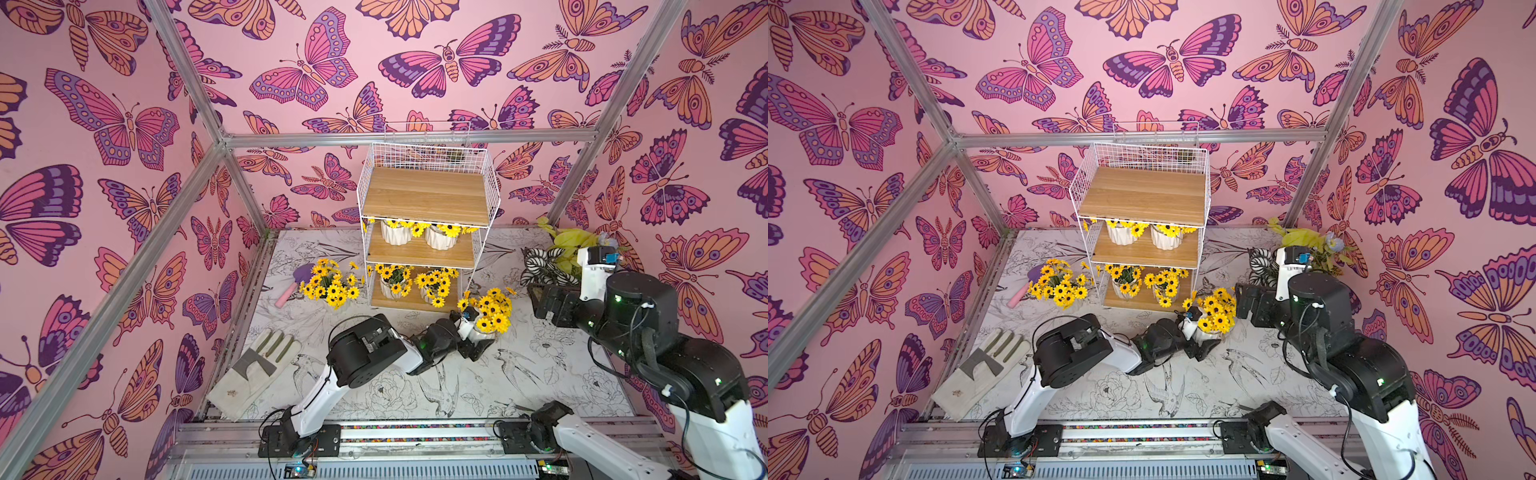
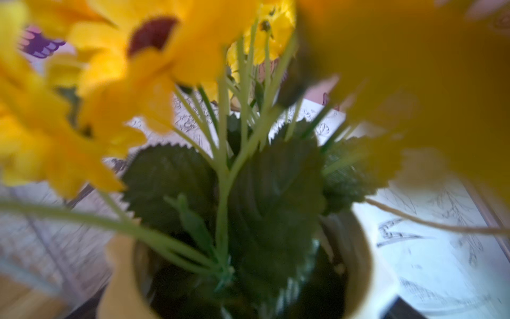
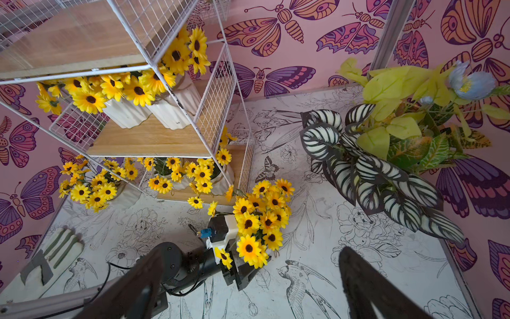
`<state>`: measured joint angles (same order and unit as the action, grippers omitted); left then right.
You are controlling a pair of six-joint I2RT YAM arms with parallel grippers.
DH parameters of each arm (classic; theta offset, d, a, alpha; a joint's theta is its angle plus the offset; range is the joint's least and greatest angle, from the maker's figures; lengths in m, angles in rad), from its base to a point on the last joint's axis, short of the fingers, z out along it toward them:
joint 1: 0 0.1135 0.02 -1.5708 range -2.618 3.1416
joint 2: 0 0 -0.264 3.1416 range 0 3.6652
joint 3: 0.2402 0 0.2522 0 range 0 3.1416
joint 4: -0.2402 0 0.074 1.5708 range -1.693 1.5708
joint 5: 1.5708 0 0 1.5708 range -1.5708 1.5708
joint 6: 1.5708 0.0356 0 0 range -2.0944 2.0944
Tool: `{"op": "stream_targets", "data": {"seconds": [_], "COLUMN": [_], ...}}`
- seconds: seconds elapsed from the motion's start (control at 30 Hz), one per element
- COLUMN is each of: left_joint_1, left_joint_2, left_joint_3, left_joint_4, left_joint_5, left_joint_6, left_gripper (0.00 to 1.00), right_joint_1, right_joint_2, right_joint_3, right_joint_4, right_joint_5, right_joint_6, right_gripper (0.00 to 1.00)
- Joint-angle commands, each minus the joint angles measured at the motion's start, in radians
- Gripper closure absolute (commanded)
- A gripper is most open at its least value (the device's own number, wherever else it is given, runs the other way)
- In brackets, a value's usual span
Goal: Take the sunflower pots off the shelves
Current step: Place the sunflower pot at the center of the board.
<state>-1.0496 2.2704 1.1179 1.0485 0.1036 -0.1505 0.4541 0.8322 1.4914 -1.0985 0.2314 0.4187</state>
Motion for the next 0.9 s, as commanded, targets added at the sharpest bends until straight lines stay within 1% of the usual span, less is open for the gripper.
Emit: {"op": "stream_targets", "data": {"seconds": [0.0,0.1,0.27,0.43,0.53,0.67,0.77,0.87], "left_joint_1": [0.014,0.022,0.032,0.059,0.069,0.079,0.083,0.082], "left_joint_2": [0.045,0.104,0.168,0.234,0.282,0.339,0.373,0.397], "left_joint_3": [0.087,0.148,0.241,0.315,0.375,0.477,0.536,0.586], "left_joint_4": [0.143,0.139,0.070,0.033,-0.021,-0.122,-0.173,-0.237], "left_joint_5": [0.018,0.019,0.026,0.049,0.071,0.104,0.126,0.152], "left_joint_6": [-0.020,-0.031,-0.018,-0.050,-0.055,-0.042,-0.035,-0.020], "left_gripper": [0.31,0.31,0.30,0.27,0.26,0.21,0.19,0.14], "right_joint_1": [0.005,0.006,0.005,0.006,0.006,0.006,0.006,0.006], "right_joint_2": [-0.002,-0.005,-0.005,0.004,0.007,0.017,0.017,0.013], "right_joint_3": [-0.016,-0.039,-0.064,-0.079,-0.100,-0.105,-0.103,-0.108], "right_joint_4": [0.028,0.040,0.069,0.089,0.113,0.123,0.127,0.128], "right_joint_5": [-0.003,-0.006,-0.025,-0.038,-0.049,-0.050,-0.054,-0.055], "right_joint_6": [-0.009,-0.010,-0.006,0.000,0.004,0.001,0.001,0.002], "right_gripper": [0.01,0.01,0.01,0.01,0.01,0.01,0.01,0.01]}}
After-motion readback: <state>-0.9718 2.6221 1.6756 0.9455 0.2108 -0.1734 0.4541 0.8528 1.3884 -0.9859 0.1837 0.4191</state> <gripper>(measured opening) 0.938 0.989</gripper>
